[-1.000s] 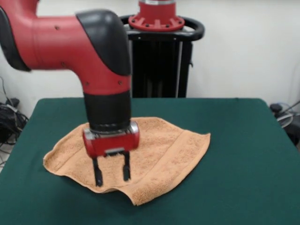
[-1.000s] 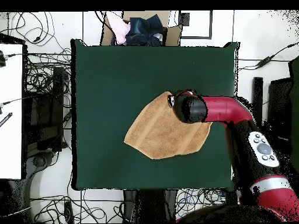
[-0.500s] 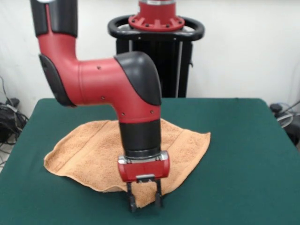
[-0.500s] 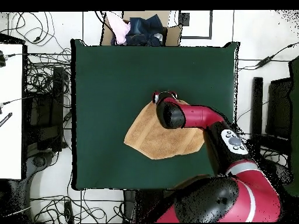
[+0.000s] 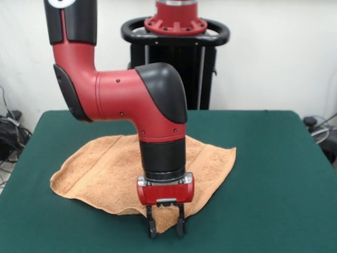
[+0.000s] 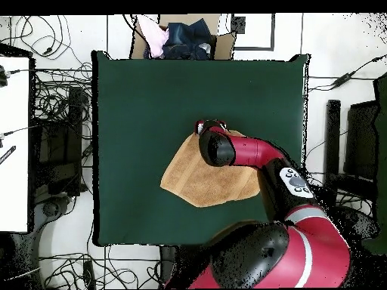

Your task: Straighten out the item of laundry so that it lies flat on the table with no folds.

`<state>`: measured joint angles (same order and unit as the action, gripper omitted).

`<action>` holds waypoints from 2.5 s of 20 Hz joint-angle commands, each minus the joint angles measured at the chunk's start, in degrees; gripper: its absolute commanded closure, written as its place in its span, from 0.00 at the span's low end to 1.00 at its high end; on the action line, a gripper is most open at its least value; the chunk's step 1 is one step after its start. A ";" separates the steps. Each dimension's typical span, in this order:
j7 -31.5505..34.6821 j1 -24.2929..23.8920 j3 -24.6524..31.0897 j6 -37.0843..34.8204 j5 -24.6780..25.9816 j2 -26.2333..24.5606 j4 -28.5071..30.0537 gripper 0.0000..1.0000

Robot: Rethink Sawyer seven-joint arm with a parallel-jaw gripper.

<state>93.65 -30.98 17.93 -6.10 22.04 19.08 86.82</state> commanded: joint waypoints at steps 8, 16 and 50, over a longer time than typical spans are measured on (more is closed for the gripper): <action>8.79 2.49 -5.07 -5.84 -3.61 -0.27 4.81 0.00; 7.60 2.85 -5.68 -7.41 -4.21 -0.31 4.77 1.00; 10.00 10.33 -8.16 -7.38 -17.91 1.45 7.64 1.00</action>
<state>93.66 -19.21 11.22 -10.34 5.44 20.29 88.06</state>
